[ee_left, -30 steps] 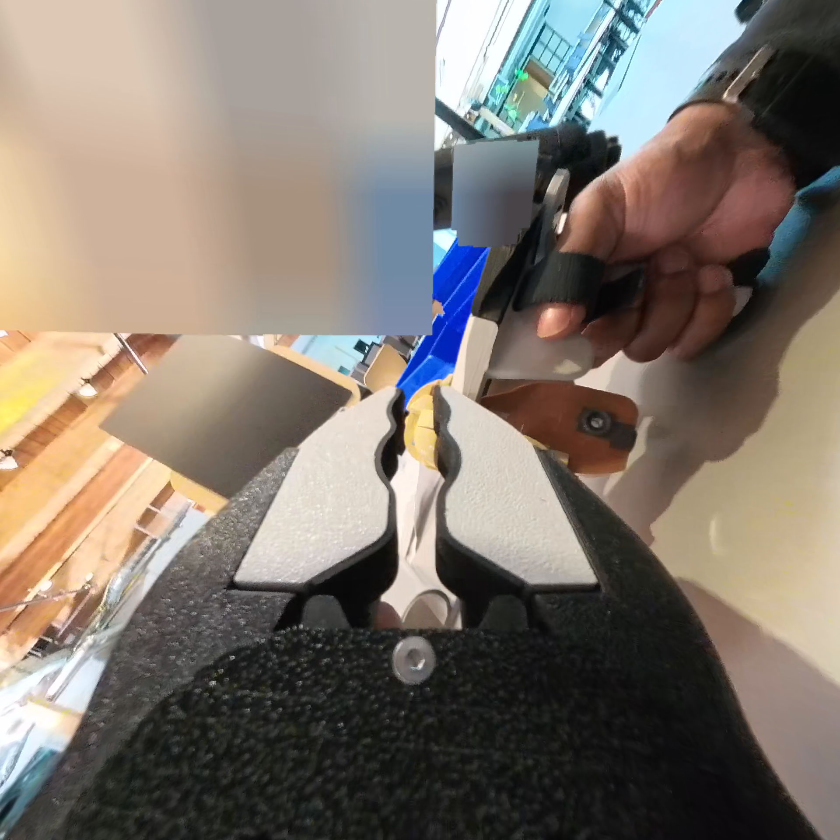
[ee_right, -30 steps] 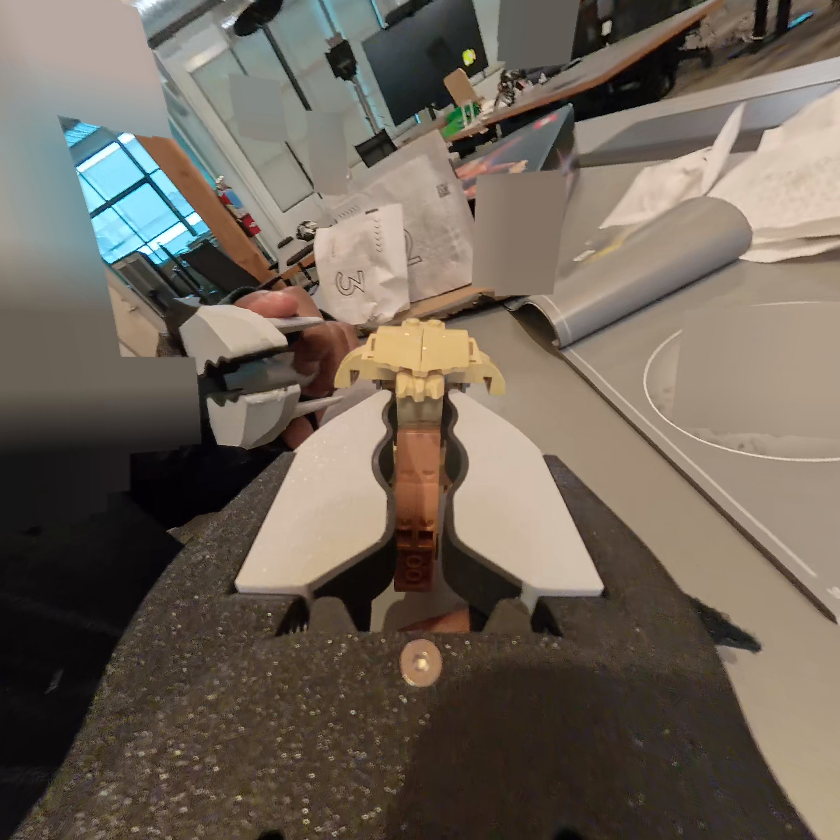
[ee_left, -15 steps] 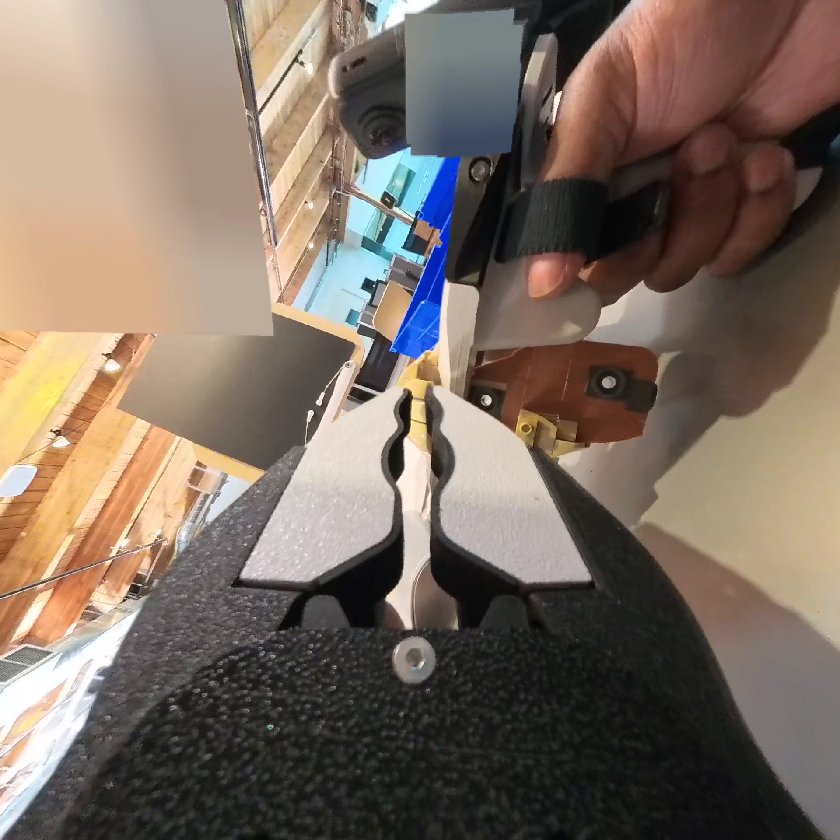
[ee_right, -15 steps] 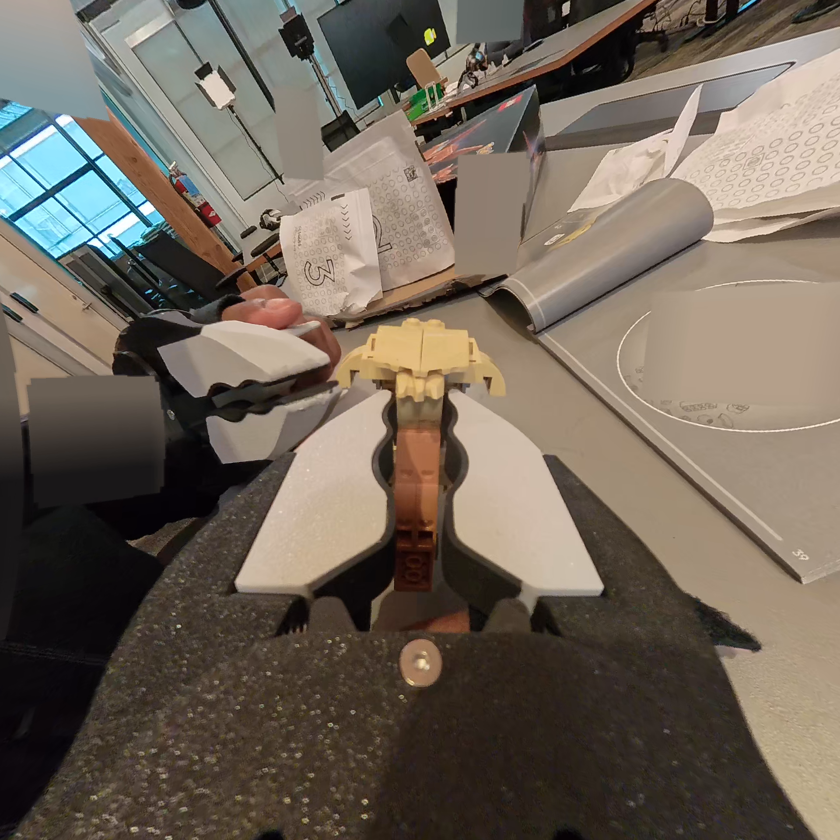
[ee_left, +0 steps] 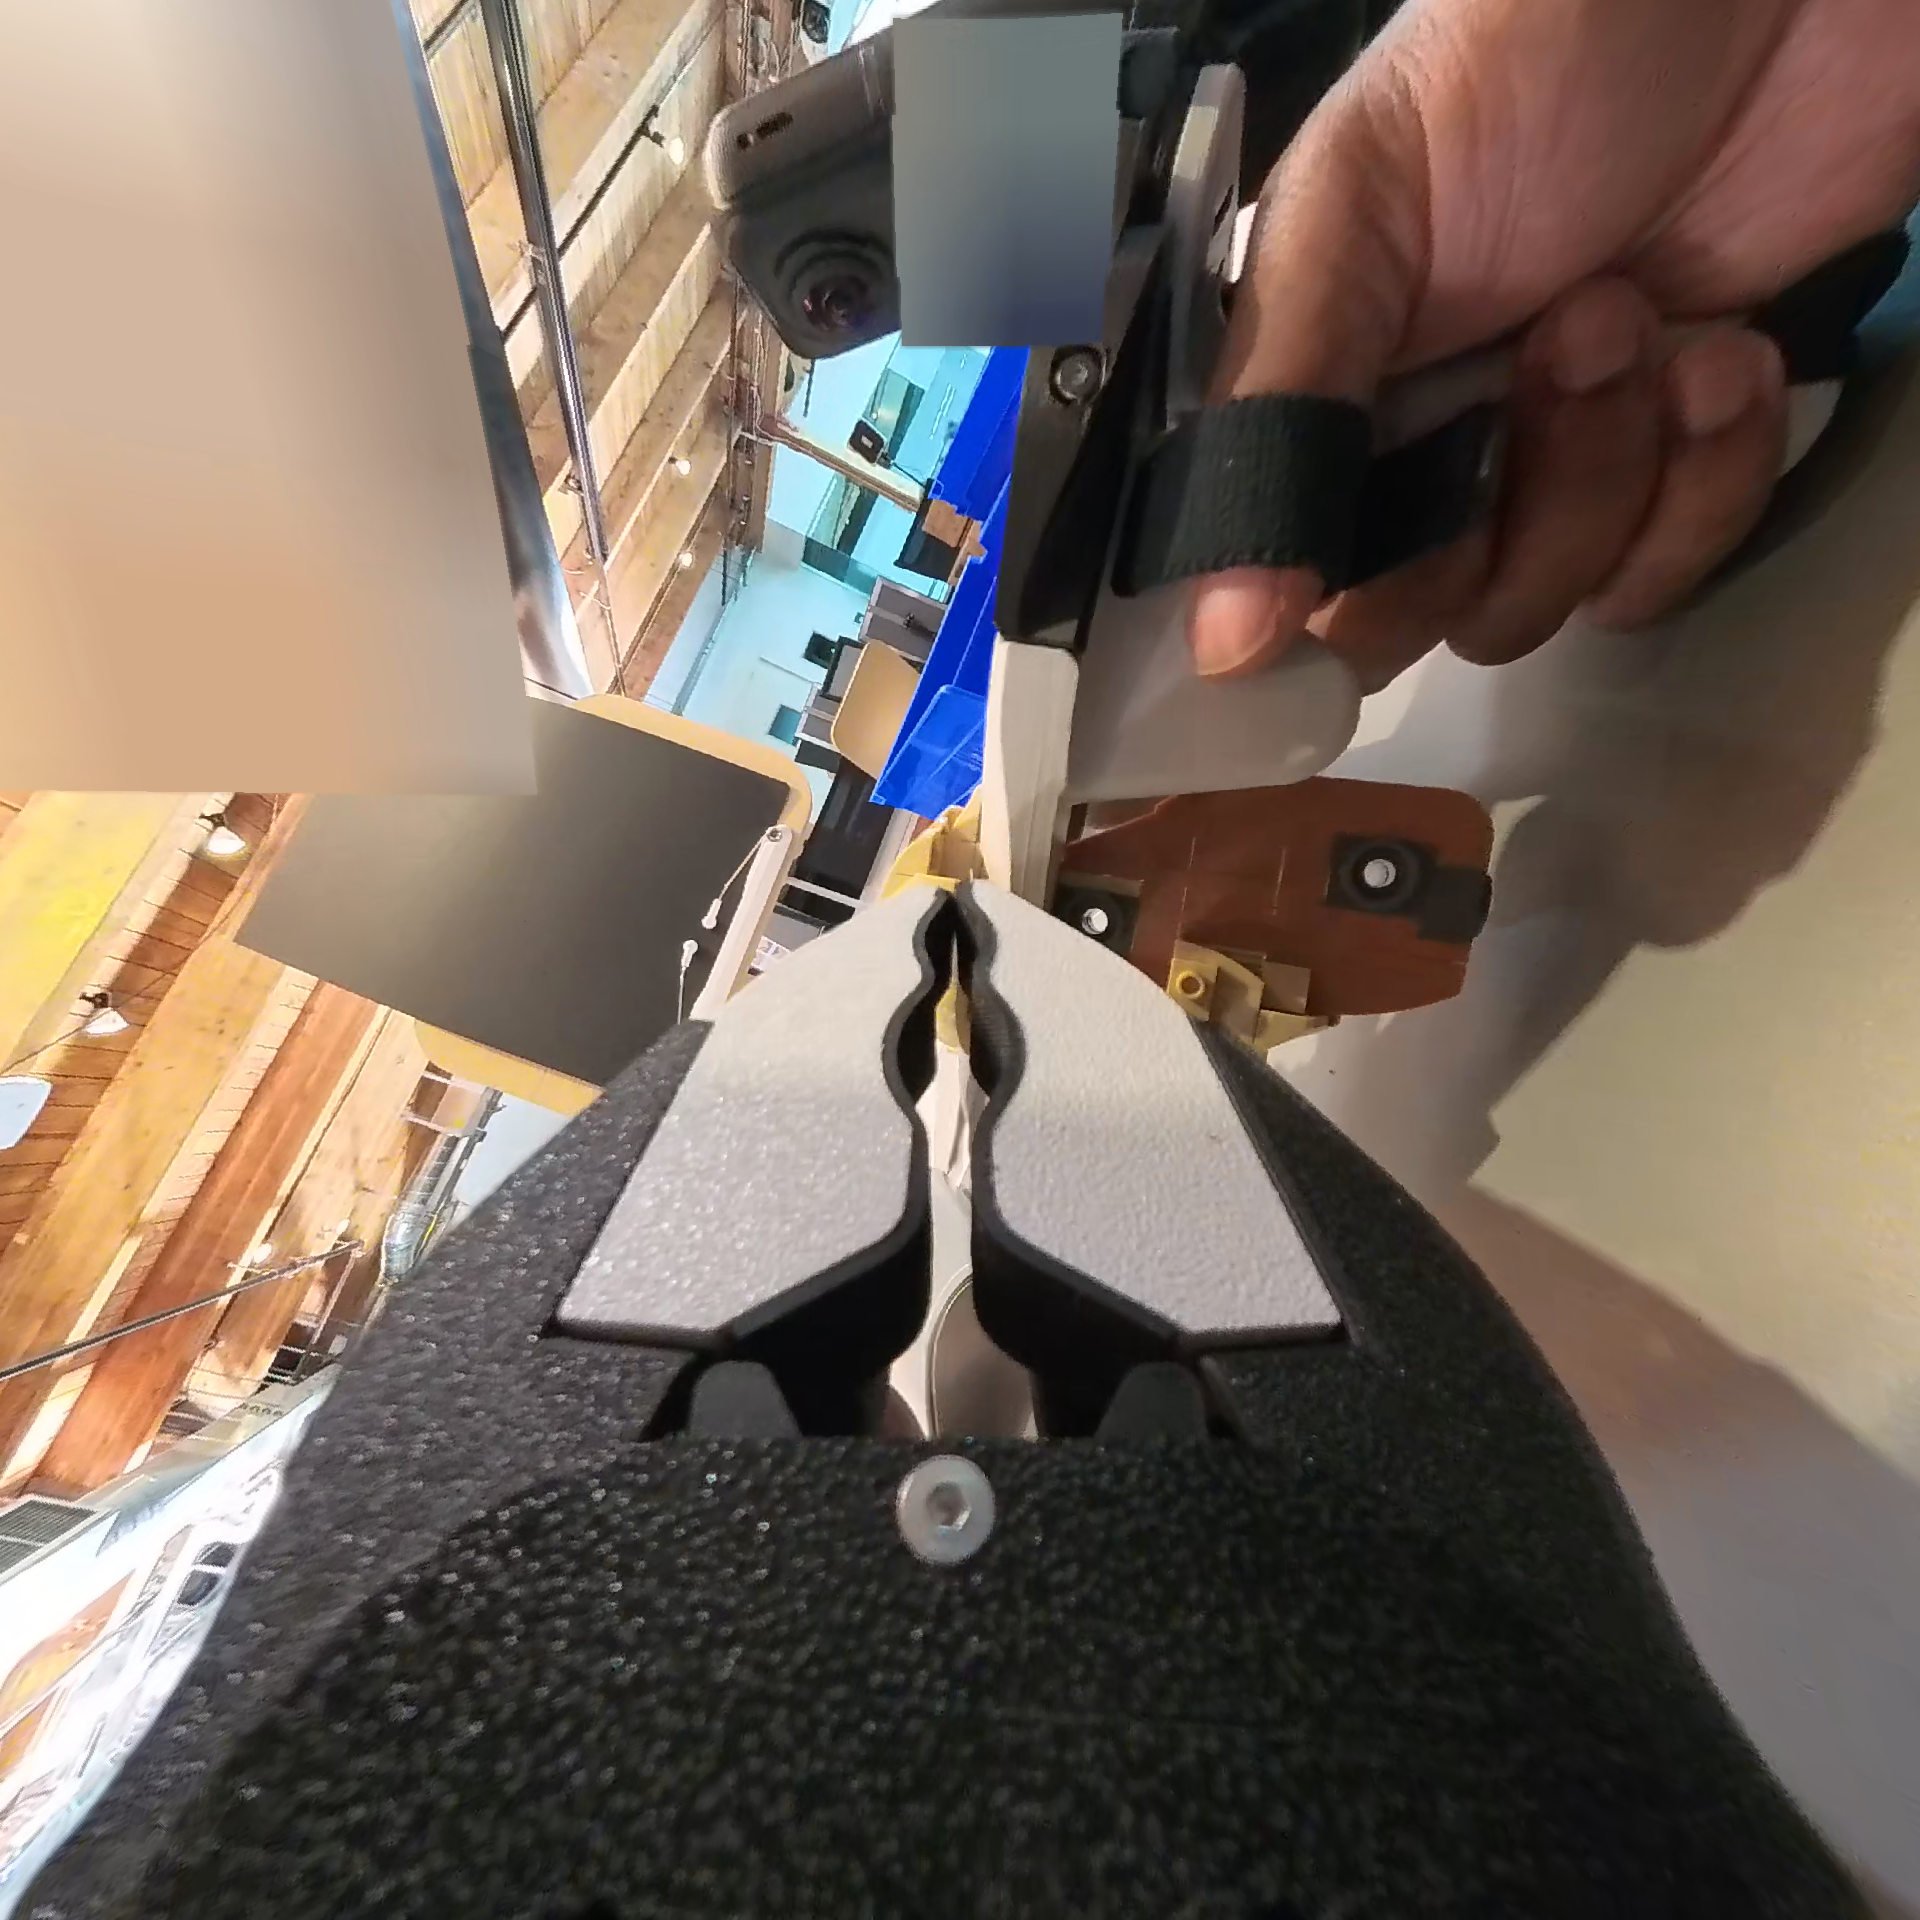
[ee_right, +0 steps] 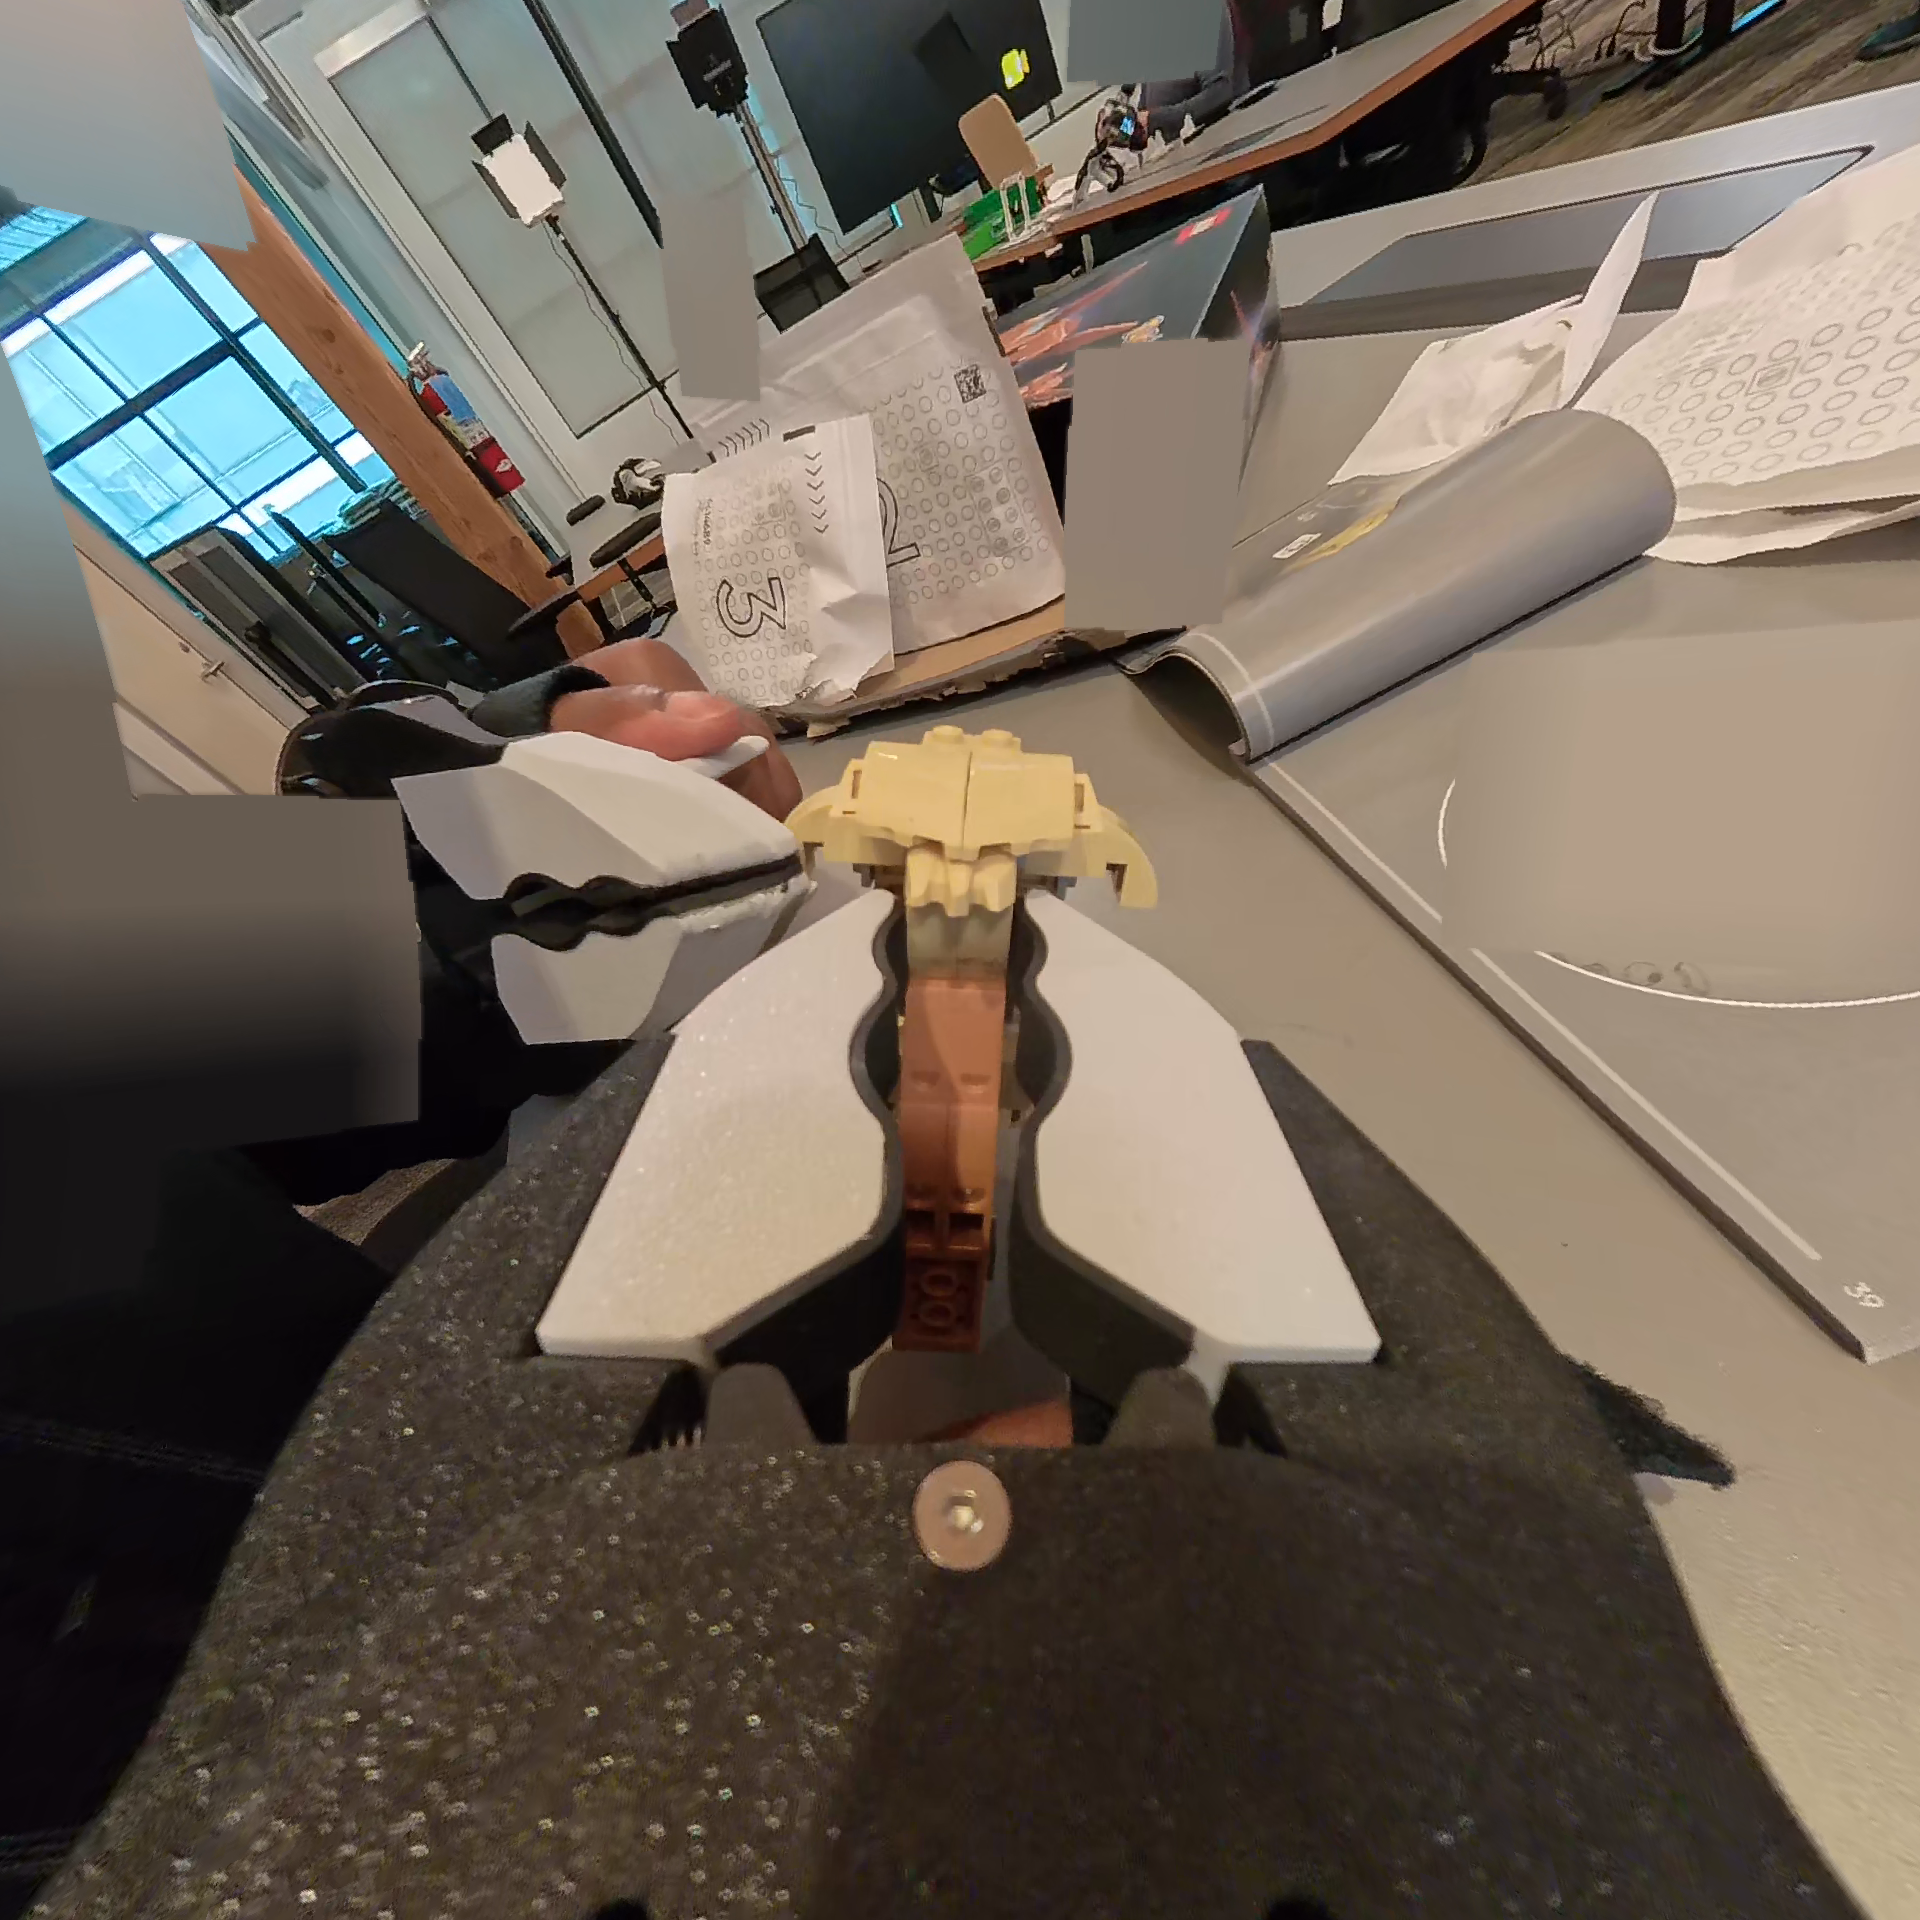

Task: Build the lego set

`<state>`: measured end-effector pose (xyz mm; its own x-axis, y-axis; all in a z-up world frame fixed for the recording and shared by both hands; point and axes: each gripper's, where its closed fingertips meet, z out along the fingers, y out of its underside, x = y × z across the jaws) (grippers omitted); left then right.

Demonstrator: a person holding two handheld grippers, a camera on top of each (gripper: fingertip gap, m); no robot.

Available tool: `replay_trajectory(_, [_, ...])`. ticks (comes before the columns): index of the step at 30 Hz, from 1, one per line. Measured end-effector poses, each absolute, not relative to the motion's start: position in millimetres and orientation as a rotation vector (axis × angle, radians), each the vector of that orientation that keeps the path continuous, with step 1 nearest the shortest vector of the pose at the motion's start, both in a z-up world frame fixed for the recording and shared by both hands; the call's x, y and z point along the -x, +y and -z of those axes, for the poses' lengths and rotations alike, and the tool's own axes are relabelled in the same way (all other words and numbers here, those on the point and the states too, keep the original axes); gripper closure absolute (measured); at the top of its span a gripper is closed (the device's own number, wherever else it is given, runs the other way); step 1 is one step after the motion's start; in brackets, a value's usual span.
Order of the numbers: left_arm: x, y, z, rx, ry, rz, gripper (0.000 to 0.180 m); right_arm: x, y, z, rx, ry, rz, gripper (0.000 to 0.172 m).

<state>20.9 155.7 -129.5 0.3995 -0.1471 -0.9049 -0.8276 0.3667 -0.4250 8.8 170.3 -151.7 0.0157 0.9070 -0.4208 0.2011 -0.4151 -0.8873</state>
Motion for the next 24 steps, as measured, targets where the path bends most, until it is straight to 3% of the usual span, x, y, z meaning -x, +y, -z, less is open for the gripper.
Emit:
replay_trajectory(17, [-10.5,164.5,135.8,1.192,1.093,-0.640,0.164,-8.6,185.4,162.2,1.839,-1.031,-1.475,0.154])
replay_trajectory(24, [-8.6,168.0,142.5,1.206,1.135,-0.707,0.170,-7.8,179.3,163.8,1.821,-1.089,-1.442,0.154])
